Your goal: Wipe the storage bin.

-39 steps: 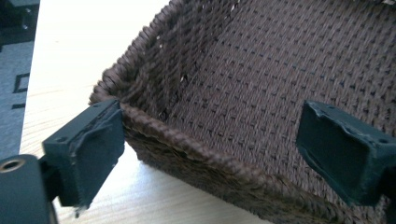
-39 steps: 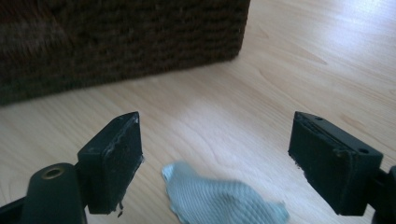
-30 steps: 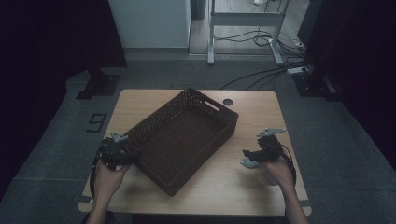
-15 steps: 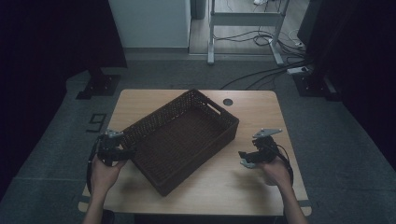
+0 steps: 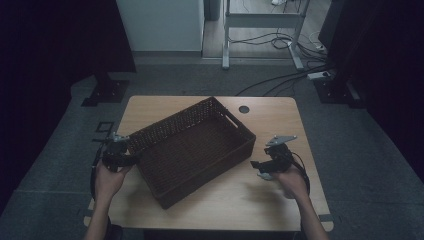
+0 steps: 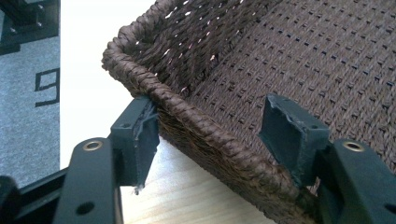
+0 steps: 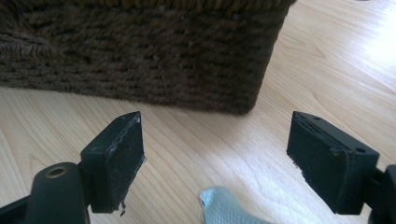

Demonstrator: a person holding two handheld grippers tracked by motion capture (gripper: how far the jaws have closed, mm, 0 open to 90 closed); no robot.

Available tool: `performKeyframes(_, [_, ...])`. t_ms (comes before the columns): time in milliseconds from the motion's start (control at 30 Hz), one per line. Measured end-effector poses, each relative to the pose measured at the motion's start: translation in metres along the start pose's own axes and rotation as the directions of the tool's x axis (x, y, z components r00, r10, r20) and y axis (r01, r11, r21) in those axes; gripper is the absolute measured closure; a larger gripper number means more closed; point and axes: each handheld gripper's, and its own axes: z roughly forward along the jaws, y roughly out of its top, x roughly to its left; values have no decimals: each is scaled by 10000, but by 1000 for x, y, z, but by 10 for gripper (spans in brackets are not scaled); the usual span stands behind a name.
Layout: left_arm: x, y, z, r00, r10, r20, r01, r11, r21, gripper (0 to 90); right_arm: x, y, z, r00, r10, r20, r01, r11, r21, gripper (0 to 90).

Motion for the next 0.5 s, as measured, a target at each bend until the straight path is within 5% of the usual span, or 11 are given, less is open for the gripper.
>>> performKeyframes(367, [9, 10, 9, 10000, 78, 37, -78, 10000, -9, 468, -2, 13, 12, 9960, -326, -832, 283, 9982, -521, 207])
performKeyframes(500, [10, 16, 13, 9999, 127, -69, -127, 9999, 31, 490, 7, 14, 14, 9923, -451, -1151, 423, 9988, -266, 246])
